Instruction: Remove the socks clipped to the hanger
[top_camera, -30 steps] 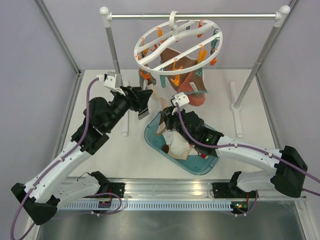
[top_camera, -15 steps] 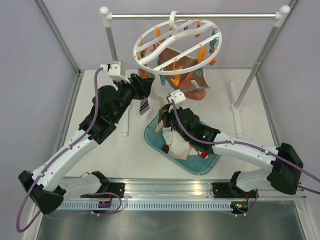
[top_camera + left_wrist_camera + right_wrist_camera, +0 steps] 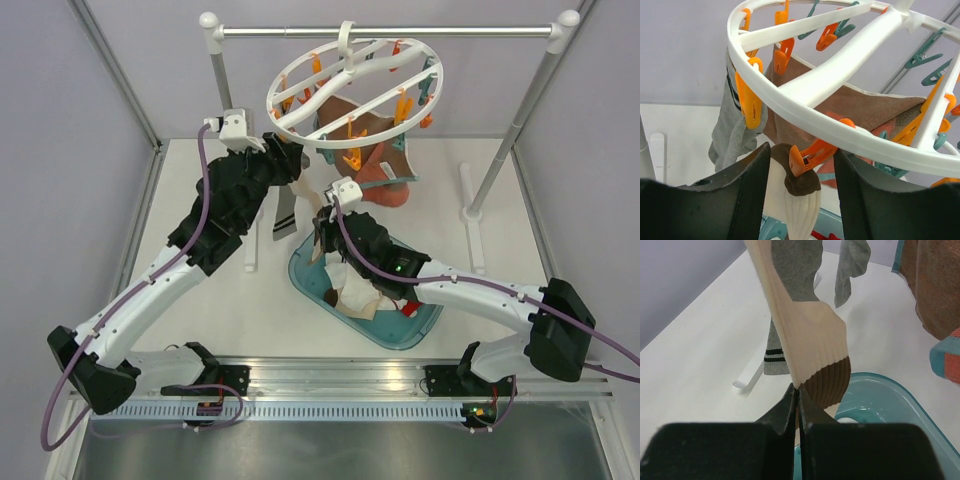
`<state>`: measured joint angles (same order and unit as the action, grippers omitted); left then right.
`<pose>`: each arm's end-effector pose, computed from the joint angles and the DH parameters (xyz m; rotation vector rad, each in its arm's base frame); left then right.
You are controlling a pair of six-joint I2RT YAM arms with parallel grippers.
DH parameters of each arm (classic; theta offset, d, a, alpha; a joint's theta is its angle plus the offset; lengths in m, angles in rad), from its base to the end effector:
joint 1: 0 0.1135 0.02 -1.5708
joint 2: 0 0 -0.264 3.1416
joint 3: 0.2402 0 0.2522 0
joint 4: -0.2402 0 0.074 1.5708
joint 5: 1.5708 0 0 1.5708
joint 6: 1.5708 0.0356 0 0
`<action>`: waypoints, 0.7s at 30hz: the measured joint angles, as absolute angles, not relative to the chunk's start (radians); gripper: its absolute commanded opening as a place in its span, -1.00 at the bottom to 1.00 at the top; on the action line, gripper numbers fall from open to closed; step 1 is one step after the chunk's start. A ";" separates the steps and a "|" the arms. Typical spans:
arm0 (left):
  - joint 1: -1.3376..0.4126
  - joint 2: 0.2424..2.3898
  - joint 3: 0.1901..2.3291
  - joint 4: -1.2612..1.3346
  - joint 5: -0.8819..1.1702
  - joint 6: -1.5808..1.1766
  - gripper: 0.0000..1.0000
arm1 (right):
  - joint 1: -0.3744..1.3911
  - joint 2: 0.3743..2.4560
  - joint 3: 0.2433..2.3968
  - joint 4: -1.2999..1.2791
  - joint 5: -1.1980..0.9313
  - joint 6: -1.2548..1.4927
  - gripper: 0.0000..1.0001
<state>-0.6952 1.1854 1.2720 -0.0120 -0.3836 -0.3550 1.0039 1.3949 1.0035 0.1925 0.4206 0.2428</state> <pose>0.2130 -0.1604 0.4471 -0.0552 1.5261 -0.5562 0.1881 0.2685 0.3144 -0.3674 1.7447 0.5348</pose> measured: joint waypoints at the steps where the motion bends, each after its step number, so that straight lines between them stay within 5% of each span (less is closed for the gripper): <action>1: -0.695 1.188 1.274 -0.013 -0.392 -0.352 0.10 | 1.004 1.397 1.005 0.190 0.420 0.242 -0.98; 13: -0.695 1.200 1.281 -0.013 -0.434 -0.326 -0.34 | 1.004 1.409 1.029 0.174 0.424 0.242 -0.98; 21: -0.695 1.200 1.284 -0.013 -0.435 -0.311 -0.95 | 1.004 1.409 1.029 0.162 0.432 0.242 -0.99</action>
<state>-0.6952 1.1999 1.2839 -0.0132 -0.4351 -0.3111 1.0039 1.4094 1.0290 0.1616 0.4324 0.2424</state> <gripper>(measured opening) 0.345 0.011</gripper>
